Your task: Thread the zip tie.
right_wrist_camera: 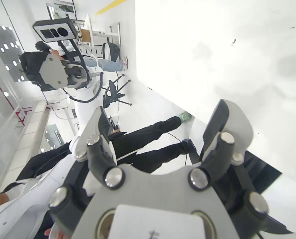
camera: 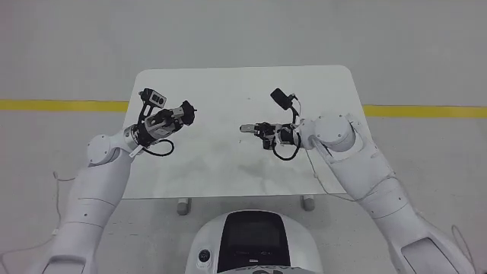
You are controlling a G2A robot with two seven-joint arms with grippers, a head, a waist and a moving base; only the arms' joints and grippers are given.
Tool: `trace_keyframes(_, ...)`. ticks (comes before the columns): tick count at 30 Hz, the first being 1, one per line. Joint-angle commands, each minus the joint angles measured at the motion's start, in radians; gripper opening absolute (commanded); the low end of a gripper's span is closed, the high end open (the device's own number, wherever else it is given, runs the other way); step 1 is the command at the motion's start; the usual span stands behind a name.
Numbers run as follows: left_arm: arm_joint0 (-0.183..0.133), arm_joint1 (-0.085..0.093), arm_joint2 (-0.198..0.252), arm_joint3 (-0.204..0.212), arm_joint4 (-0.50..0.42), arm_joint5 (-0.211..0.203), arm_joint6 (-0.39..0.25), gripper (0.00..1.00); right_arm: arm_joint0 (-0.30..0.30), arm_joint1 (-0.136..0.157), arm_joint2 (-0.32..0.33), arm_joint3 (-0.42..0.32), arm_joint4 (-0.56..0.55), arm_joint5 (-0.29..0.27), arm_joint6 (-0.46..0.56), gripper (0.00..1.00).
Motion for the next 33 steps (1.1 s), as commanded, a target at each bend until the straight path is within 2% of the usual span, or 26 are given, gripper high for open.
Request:
trace_keyframes(1,0.000,0.000,0.000,0.000,0.000,0.000,0.000,0.00,-0.001,0.000,0.000,0.001,-0.002,-0.001,-0.006,1.00)
trace_keyframes(3,0.000,0.000,0.000,0.000,0.000,0.000,0.000,0.00,0.002,0.001,-0.007,-0.002,-0.041,0.000,-0.033,1.00)
trace_keyframes(7,0.000,0.000,0.000,0.000,0.000,0.000,0.000,0.00,0.050,0.004,-0.022,0.026,-0.155,0.000,-0.019,1.00)
trace_keyframes(11,0.000,0.000,0.000,0.000,0.000,0.000,0.000,0.00,0.102,-0.003,-0.045,0.065,-0.258,0.000,0.016,1.00)
trace_keyframes(17,0.000,0.000,0.000,0.000,0.000,0.000,0.000,0.00,0.178,-0.026,-0.124,0.112,-0.462,0.000,0.121,1.00)
trace_keyframes(33,0.000,0.000,0.000,0.000,0.000,0.000,0.000,0.00,0.181,-0.029,-0.126,0.118,-0.475,-0.002,0.114,1.00)
